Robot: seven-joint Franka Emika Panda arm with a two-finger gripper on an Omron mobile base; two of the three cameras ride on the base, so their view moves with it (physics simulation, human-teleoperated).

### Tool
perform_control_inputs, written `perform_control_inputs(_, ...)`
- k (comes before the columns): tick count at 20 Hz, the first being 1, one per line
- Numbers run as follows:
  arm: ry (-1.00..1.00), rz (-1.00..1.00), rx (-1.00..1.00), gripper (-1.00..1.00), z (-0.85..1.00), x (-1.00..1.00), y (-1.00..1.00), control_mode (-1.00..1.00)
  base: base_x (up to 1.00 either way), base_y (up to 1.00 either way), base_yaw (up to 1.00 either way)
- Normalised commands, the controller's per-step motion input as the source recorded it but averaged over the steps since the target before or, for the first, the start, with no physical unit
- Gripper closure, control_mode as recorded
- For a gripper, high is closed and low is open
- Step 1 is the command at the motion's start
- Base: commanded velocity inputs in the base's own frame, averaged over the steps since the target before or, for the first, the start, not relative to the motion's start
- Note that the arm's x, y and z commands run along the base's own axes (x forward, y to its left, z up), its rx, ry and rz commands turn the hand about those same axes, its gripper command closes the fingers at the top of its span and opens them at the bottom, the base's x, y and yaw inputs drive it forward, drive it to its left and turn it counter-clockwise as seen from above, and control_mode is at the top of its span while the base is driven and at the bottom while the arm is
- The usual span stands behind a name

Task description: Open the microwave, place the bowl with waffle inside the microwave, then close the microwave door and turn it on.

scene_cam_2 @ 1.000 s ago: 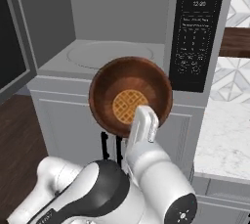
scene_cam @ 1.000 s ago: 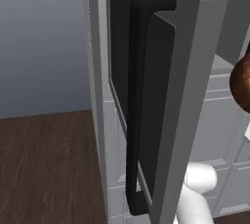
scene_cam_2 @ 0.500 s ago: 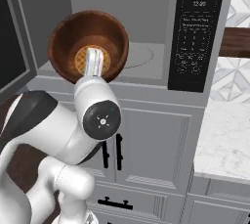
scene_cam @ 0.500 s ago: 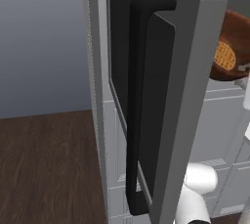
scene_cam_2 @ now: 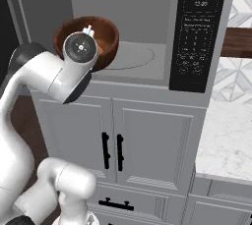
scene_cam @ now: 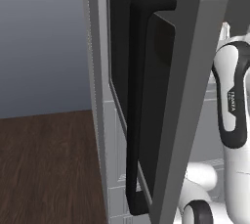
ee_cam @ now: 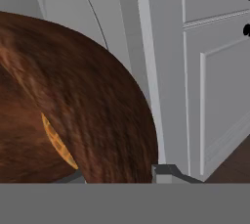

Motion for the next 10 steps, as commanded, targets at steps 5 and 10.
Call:
perform_control_inputs(5, 0.17, -0.05, 0.0, 1.0, -0.01, 1.0, -0.04, -1.0, 0.0, 0.0, 0.0)
perform_control_inputs(10, 0.1, -0.08, 0.0, 1.0, -0.27, 1.0, 0.0, -1.0, 0.0, 0.0, 0.0)
